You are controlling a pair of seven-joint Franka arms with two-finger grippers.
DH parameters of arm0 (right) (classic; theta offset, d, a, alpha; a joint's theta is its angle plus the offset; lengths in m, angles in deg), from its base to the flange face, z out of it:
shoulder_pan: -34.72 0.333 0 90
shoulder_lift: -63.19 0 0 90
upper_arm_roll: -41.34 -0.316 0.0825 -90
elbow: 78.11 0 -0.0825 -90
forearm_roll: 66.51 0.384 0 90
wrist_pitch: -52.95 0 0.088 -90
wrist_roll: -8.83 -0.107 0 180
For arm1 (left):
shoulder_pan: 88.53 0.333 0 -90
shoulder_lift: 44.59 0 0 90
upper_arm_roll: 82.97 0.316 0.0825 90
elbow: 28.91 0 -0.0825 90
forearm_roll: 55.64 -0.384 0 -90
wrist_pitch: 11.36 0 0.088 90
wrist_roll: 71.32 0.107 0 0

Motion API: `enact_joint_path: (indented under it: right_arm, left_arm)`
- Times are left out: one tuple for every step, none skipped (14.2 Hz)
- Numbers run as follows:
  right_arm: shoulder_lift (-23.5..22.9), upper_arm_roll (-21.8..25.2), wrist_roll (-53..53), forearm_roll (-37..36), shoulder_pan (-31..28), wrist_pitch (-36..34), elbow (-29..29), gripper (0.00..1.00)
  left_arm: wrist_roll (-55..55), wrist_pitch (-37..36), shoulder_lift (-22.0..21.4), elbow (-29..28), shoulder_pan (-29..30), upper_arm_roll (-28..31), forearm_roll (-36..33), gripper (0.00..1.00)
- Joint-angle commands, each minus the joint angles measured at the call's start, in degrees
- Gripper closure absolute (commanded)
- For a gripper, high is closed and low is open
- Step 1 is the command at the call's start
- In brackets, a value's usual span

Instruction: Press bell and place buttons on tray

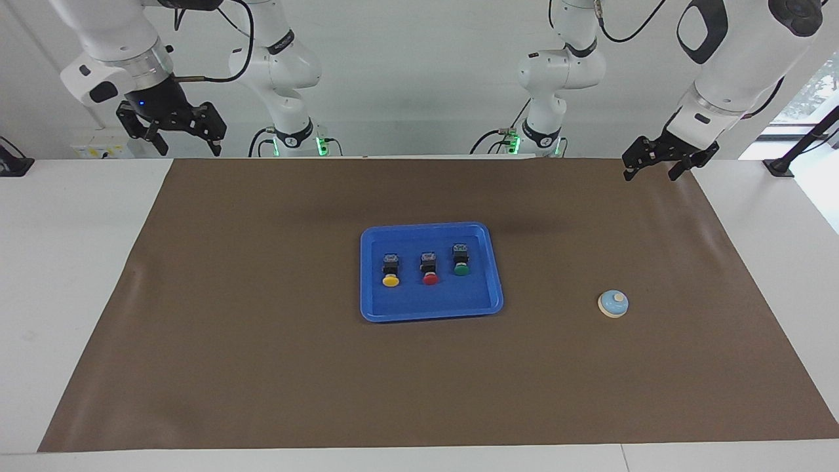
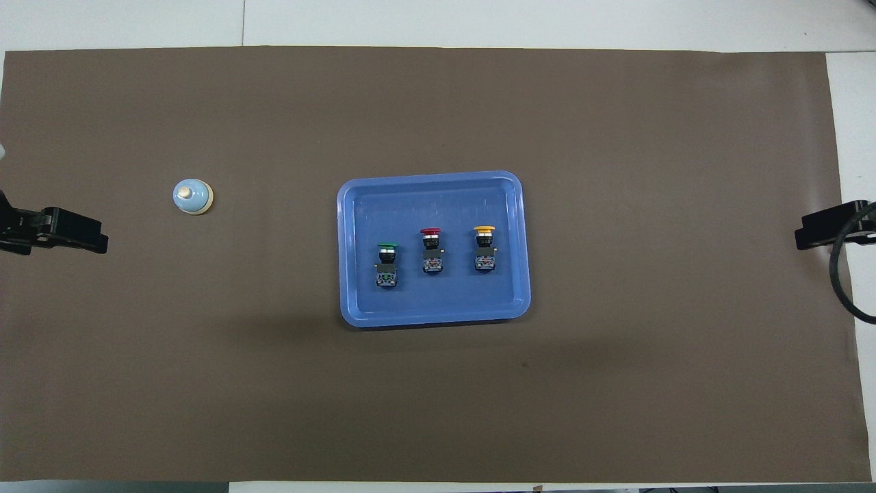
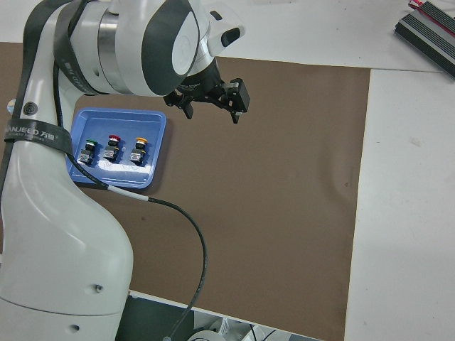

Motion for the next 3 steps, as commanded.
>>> enact_joint_path:
  right_arm:
    - [1.01,-1.01,0.64,-0.63,-1.24,0.32,-1.25,0.00]
    - [1.01,-1.10,0.64,-0.63,-1.24,0.32,-1.25,0.00]
    - [1.01,-1.01,0.64,-0.63,-1.24,0.32,-1.25,0.00]
  left_arm:
    - [0.68,-0.90,0.20,1.31,-0.38,0.34,-0.02,0.00]
    - [0.68,-0.81,0.28,1.57,-0.38,0.34,-0.02,0.00]
    - [0.68,-0.72,0.37,1.57,-0.38,0.34,-0.02,0.00]
